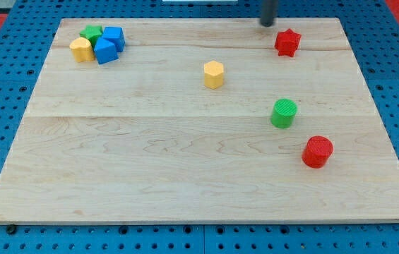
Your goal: Place the red star to right side of the yellow hexagon
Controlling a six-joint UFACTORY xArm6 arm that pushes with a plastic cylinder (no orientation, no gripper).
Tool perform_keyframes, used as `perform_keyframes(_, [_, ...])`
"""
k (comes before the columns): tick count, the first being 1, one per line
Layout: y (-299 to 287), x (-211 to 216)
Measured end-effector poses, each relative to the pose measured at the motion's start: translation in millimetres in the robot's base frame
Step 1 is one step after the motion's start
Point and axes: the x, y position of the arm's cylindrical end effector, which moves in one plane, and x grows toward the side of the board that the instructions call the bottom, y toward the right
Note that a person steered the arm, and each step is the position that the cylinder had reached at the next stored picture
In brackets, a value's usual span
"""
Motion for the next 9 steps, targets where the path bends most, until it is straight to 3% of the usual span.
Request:
perform_keyframes(1, [0, 27])
perform_keyframes(2, [-43, 70])
perform_keyframes(4, [-11, 37])
perform_keyframes(5, [30, 74])
perform_keyframes(6, [1, 105])
perform_keyframes(8, [-99, 116])
perform_keyframes(9, [-92, 137])
